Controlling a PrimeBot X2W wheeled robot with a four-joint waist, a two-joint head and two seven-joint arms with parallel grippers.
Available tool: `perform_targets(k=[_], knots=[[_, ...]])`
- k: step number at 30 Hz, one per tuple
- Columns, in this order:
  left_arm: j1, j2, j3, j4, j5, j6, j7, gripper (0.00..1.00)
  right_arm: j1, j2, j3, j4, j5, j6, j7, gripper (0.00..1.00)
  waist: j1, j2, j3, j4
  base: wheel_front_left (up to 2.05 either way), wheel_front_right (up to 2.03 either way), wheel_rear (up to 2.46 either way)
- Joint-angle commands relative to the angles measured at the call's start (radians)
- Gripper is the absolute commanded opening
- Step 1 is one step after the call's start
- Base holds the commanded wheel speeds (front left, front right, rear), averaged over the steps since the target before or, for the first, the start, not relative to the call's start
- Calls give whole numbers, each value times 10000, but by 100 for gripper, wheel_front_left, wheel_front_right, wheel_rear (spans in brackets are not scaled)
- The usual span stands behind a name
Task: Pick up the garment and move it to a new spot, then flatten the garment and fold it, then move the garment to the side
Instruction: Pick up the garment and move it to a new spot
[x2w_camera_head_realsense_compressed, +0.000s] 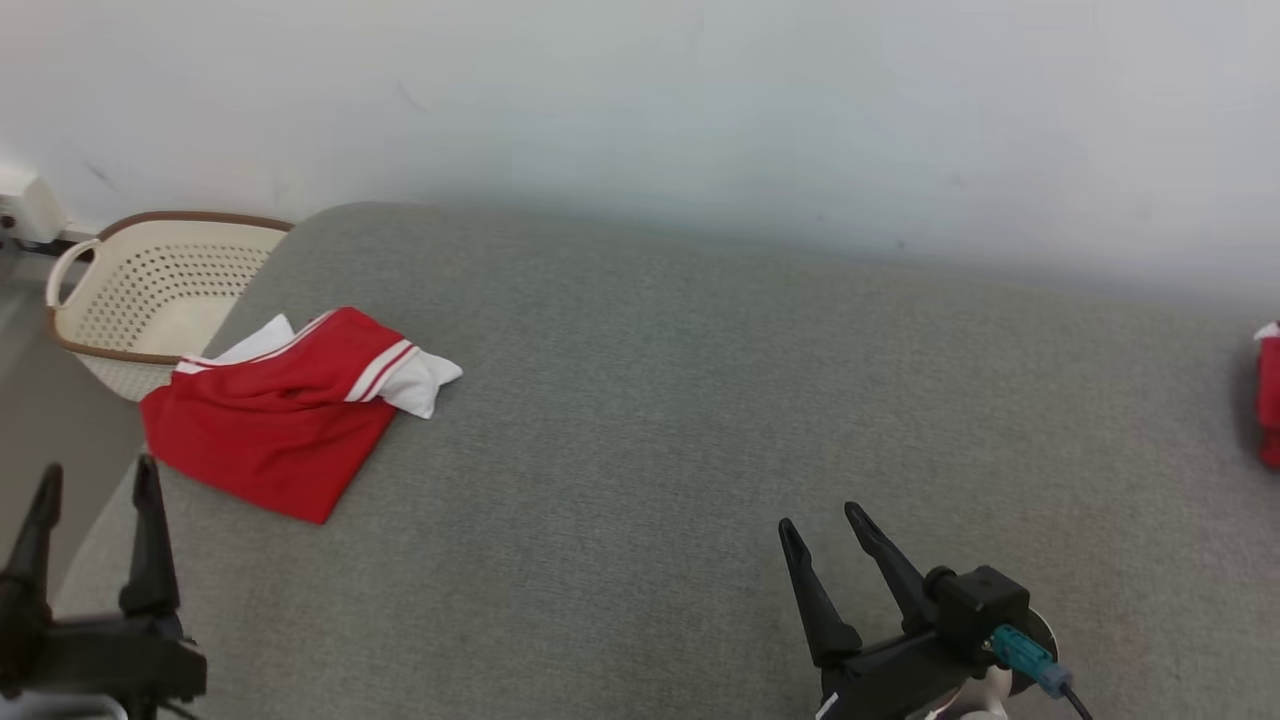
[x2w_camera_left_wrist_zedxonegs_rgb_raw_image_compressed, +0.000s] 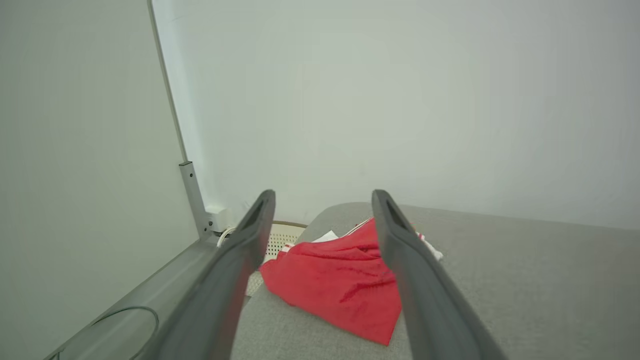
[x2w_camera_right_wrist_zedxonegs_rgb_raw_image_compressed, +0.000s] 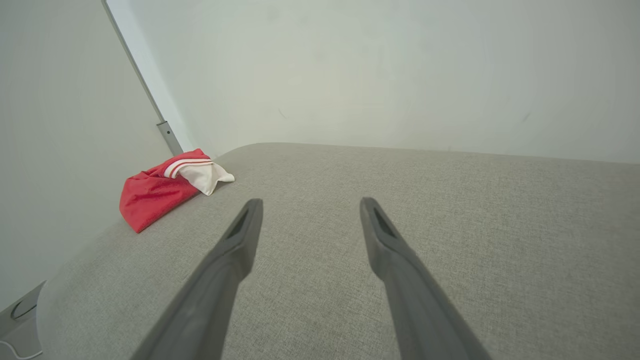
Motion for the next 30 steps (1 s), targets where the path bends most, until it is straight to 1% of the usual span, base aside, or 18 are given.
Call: perform_targets(k=[1,6,7,11,14,16,17,18,19,27,30], knots=[[-436,123,95,254,-248,-158,3,100,-170,-64,121,-38,56,1,-19,100,0,0,352,-452,0,0,0],[-1459,512,123,876,-477,-328,120,100,-483,-162,287,-180,55,1,-19,100,0,0,781,-994,0,0,0],[-1878,685,150,1177,-494,-387,111,100,-616,-223,353,-203,-20,1,-20,100,0,0,994,-1199,0,0,0],[-2716,896,197,2035,-679,-433,121,100,-886,-265,383,-402,-115,1,-19,100,0,0,1416,-1607,0,0,0],[-3301,1185,284,2755,-774,-484,132,100,-1087,-288,453,-510,-168,1,-19,100,0,0,1735,-1918,0,0,0],[-3647,1310,264,3289,-854,-543,165,100,-1204,-296,426,-579,-212,1,-19,100,0,0,1938,-2087,0,0,0],[-3647,1310,264,3289,-854,-543,165,100,-1204,-296,426,-579,-212,1,-19,100,0,0,1938,-2087,0,0,0],[-4043,1503,246,3798,-913,-594,164,100,-1293,-293,434,-648,-248,1,-19,100,0,0,2137,-2258,0,0,0],[-4043,1503,246,3798,-913,-594,164,100,-1293,-293,434,-648,-248,1,-19,100,0,0,2137,-2258,0,0,0],[-5331,2023,-108,5911,-1044,-831,351,100,-1597,-250,390,-939,-396,1,-19,100,0,0,2851,-2711,0,0,0],[-5742,2165,-297,6696,-1110,-912,658,100,-1661,-239,374,-1025,-475,1,-19,100,0,0,3050,-2804,0,0,0]])
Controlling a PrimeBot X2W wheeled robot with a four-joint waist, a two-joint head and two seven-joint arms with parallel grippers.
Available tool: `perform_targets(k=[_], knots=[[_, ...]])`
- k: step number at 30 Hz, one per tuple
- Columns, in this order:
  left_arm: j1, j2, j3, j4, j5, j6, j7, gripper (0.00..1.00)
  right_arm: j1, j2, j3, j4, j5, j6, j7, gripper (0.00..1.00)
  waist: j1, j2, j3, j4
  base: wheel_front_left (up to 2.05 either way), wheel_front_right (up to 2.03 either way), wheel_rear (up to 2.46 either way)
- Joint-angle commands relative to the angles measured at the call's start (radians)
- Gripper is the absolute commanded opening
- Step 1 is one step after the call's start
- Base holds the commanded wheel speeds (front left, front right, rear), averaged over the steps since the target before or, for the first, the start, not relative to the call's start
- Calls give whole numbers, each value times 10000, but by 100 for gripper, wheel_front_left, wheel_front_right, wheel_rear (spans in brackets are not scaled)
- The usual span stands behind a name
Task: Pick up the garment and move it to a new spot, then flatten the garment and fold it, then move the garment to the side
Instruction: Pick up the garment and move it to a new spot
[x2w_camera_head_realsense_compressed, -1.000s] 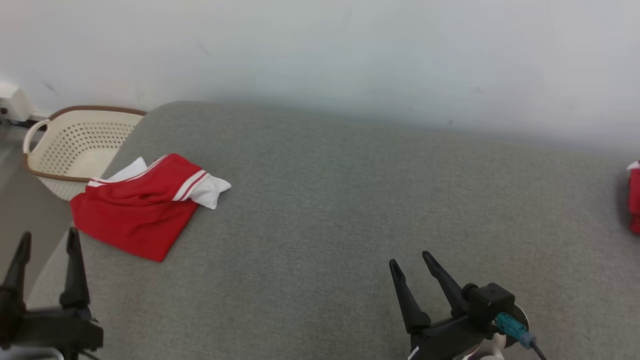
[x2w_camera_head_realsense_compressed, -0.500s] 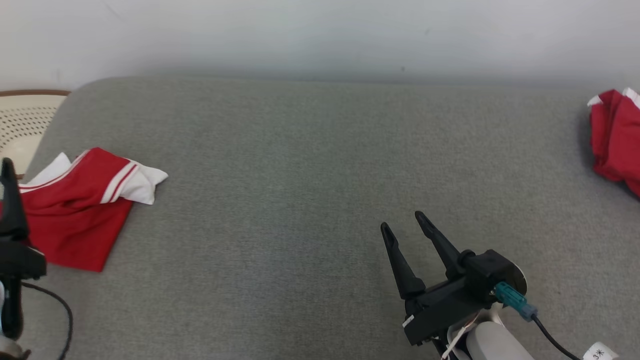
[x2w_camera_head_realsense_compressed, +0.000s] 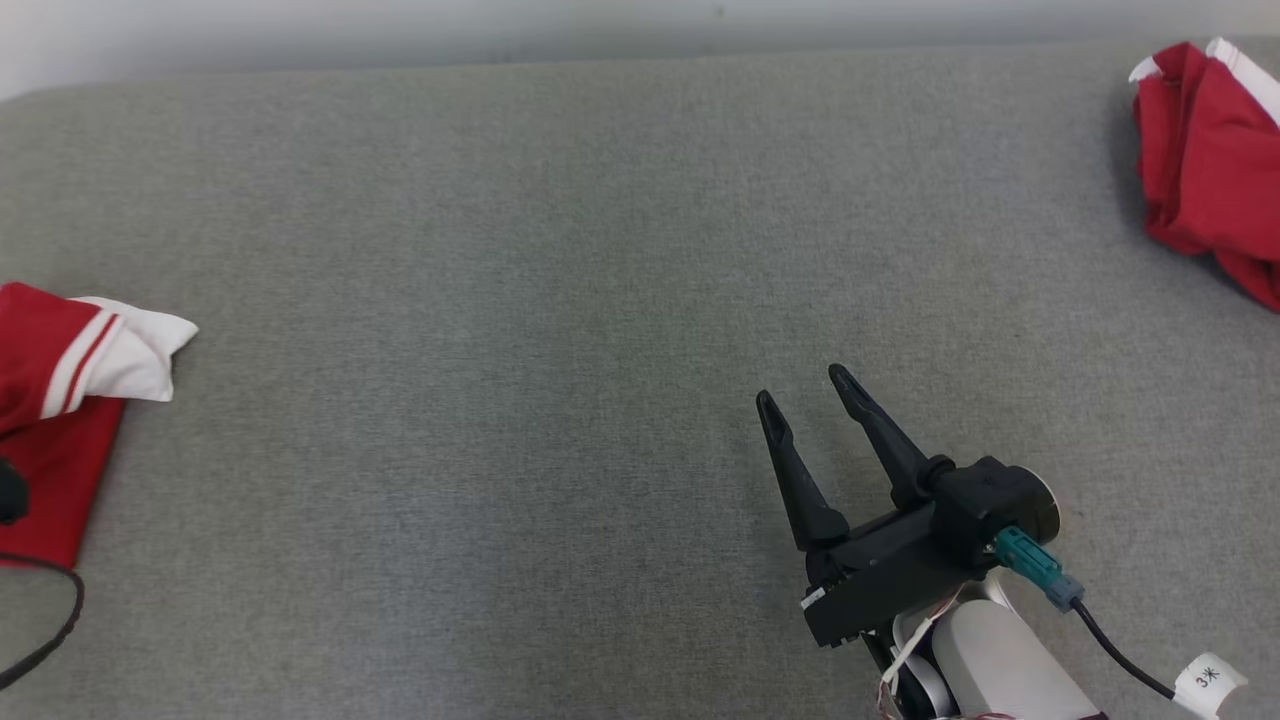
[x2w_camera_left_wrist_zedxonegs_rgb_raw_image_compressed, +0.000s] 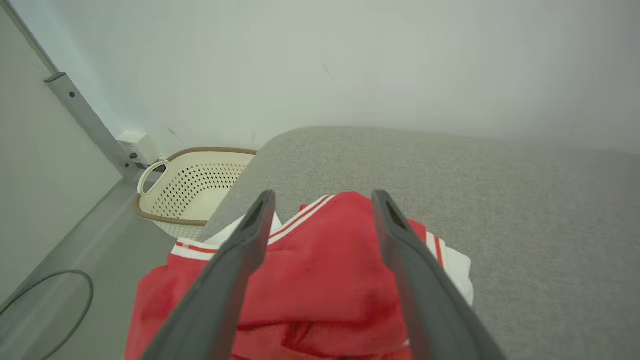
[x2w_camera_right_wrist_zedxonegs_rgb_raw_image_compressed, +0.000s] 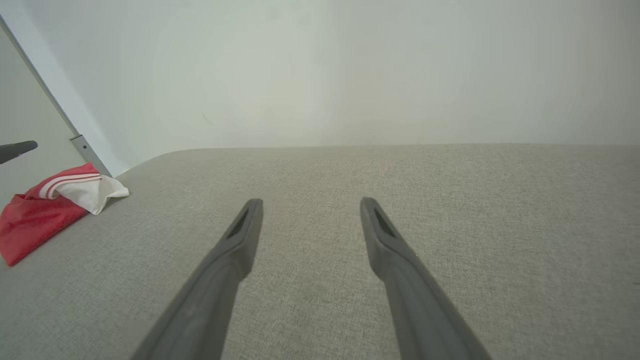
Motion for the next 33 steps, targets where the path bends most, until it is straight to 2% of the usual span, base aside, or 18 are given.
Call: perform_targets(k=[1,10,17,22,23,24,33], knots=[[-195,166,-110,290,-72,-49,110,100,-91,5,2,-51,-80,1,-19,100,-2,-2,390,-306,0,0,0],[-1153,502,-685,2388,-312,-133,1571,100,-239,-37,-33,-133,-152,1,-19,100,-2,-2,625,-399,0,0,0],[-1456,569,-1096,3286,-758,-149,2699,100,-286,-46,-7,-126,-164,1,-19,100,-2,-2,634,-506,0,0,0],[-1464,581,-1366,3443,-1058,-153,2816,100,-294,-94,-25,-106,-155,1,-19,100,-2,-2,622,-597,0,0,0],[-1451,574,-1428,3474,-1102,-153,2825,35,-298,-104,-28,-101,-151,1,-19,100,-2,-2,612,-609,0,0,0],[-1440,601,-1509,3456,-1093,-154,2728,0,-296,-105,-38,-100,-158,1,-19,100,-2,-2,595,-616,0,0,0],[-1525,804,-1927,3252,-1183,-154,1650,0,-193,-41,-75,19,-192,1,-19,100,-2,-2,251,-536,0,0,0]])
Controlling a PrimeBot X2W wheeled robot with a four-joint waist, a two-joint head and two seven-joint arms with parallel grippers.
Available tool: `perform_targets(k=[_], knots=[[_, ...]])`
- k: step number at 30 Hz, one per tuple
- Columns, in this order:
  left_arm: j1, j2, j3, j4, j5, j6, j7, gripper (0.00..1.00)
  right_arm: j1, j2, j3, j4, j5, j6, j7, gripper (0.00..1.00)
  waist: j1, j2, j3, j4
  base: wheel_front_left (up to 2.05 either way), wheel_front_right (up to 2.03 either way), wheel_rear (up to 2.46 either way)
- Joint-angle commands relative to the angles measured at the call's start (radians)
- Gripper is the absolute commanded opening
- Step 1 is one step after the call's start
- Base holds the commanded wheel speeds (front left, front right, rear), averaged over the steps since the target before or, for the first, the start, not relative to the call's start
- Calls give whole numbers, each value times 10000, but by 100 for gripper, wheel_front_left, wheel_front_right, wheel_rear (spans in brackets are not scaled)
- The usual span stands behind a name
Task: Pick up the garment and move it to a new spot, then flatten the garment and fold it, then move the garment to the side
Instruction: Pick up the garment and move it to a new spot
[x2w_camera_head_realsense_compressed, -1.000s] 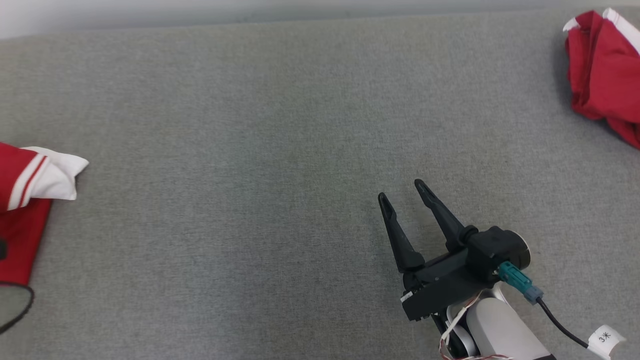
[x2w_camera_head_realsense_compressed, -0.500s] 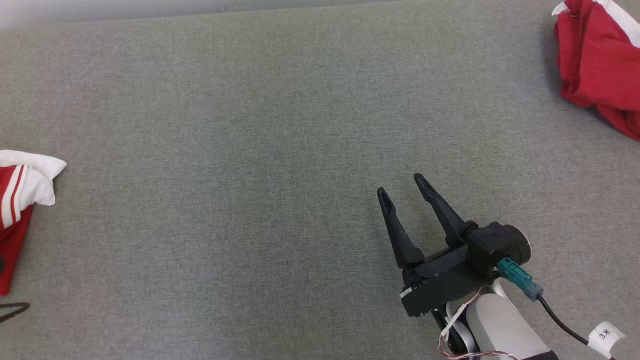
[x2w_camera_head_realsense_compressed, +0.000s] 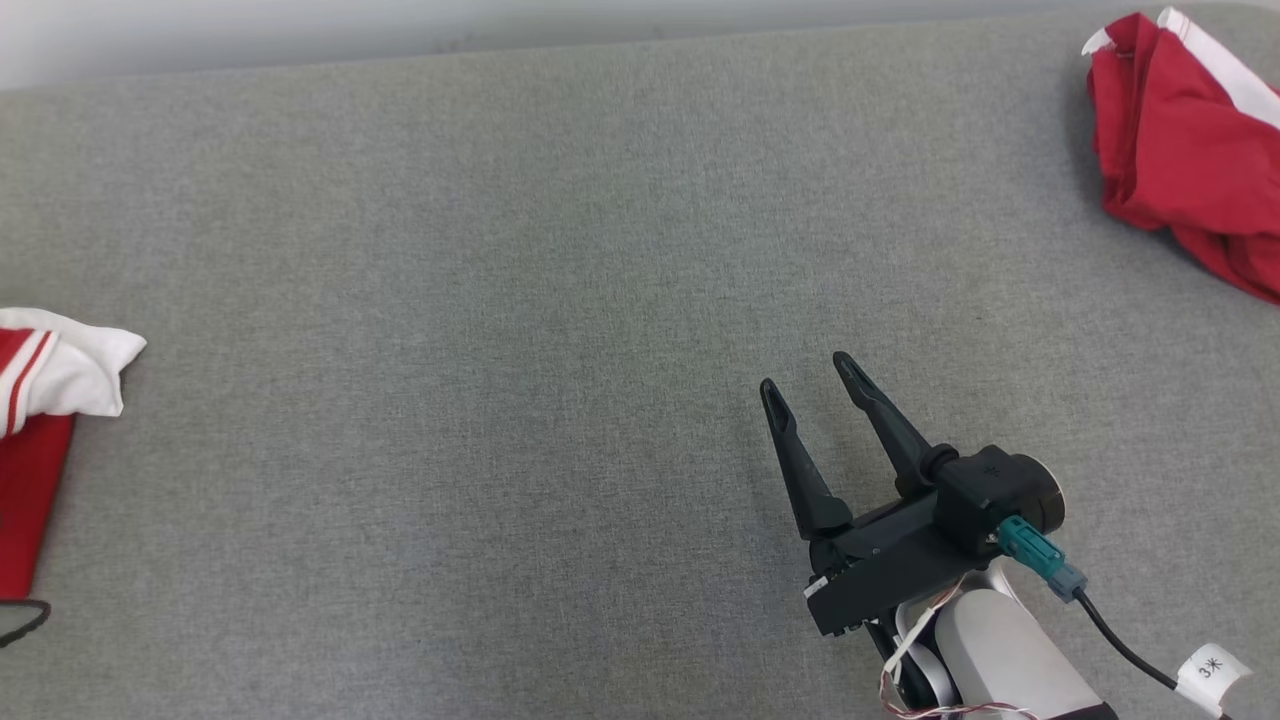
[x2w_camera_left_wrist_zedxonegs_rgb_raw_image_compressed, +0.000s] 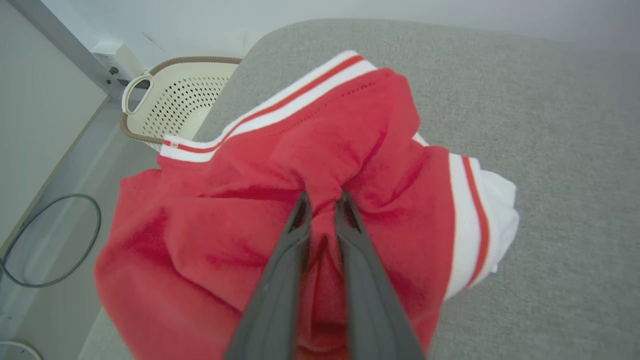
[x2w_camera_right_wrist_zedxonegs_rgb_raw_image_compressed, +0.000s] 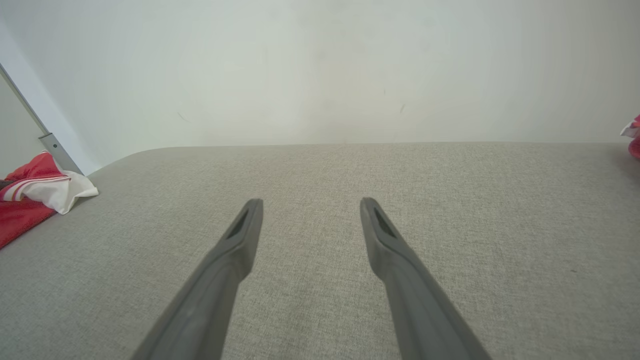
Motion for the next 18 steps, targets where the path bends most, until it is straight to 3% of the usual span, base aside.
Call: perform_targets(k=[1,10,18], knots=[[-81,115,-54,-41,-20,6,-115,0,40,4,3,13,-41,1,-19,100,0,-2,-112,44,0,0,0],[-483,90,-966,-935,-75,5,-1231,0,270,158,-29,88,200,1,-19,100,0,-2,-779,71,0,0,0],[-355,-47,-1989,-2286,-187,5,-1532,0,545,302,-261,60,296,1,-18,100,0,-2,-1331,-283,0,0,0]])
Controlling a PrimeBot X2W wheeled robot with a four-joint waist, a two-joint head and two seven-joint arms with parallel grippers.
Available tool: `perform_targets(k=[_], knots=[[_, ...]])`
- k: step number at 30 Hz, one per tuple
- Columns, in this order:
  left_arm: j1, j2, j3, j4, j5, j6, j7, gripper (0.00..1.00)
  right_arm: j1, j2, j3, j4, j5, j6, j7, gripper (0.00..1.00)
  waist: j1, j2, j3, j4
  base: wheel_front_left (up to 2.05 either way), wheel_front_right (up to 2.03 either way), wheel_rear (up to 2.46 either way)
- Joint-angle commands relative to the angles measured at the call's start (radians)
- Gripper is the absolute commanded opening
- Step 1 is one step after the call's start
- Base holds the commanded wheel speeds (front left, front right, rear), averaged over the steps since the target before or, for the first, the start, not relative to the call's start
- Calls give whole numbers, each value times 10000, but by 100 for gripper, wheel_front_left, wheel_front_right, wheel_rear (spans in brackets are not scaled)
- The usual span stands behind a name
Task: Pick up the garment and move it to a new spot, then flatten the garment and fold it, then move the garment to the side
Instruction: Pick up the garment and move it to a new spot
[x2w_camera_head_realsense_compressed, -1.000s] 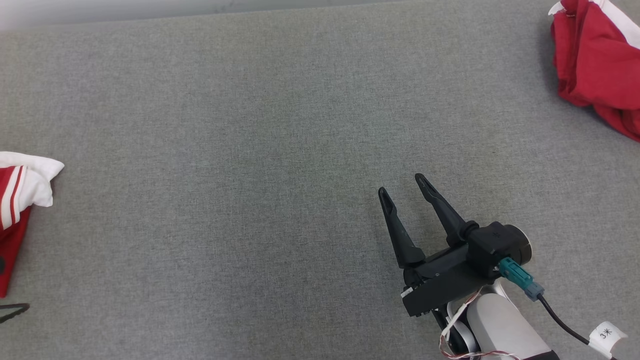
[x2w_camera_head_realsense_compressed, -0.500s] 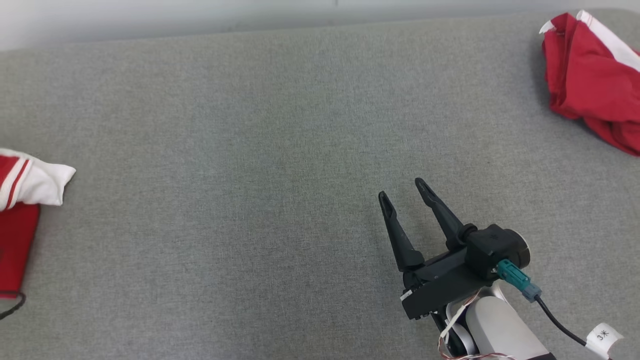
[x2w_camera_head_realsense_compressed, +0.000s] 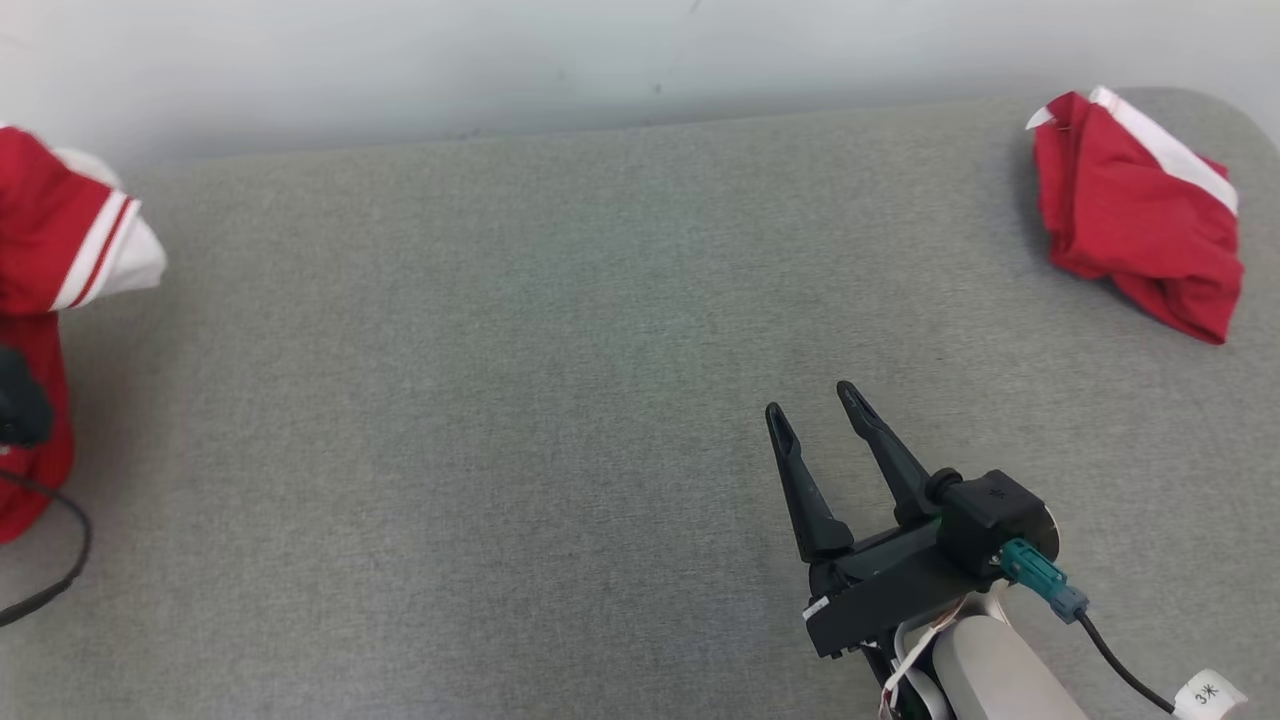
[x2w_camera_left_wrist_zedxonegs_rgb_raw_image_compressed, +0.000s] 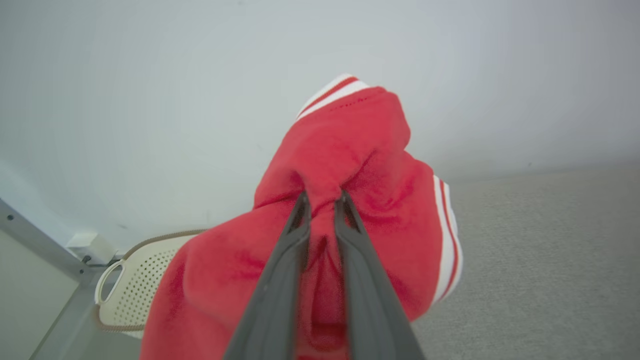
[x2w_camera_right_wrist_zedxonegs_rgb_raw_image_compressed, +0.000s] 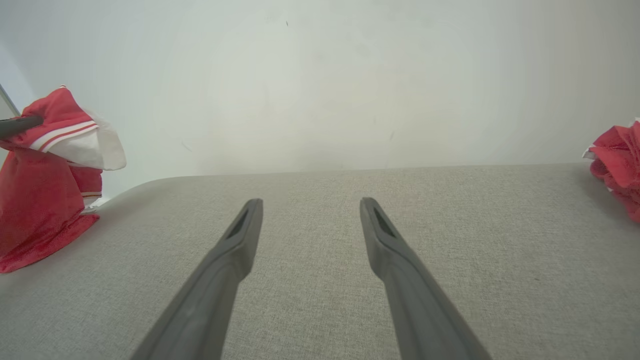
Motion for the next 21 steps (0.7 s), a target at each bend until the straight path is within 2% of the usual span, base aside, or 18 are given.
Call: perform_targets(k=[1,12,21], knots=[[171,-93,-216,-378,-200,4,-48,0,155,49,-31,-13,63,1,-18,100,1,0,-261,-263,0,0,0],[686,-218,-1499,-3533,106,9,812,0,413,276,-331,-80,133,1,-18,100,1,0,-704,-1062,0,0,0],[1135,-356,-2071,-6386,12,73,1903,0,576,418,-400,-64,240,1,-18,100,1,0,-917,-2020,0,0,0]])
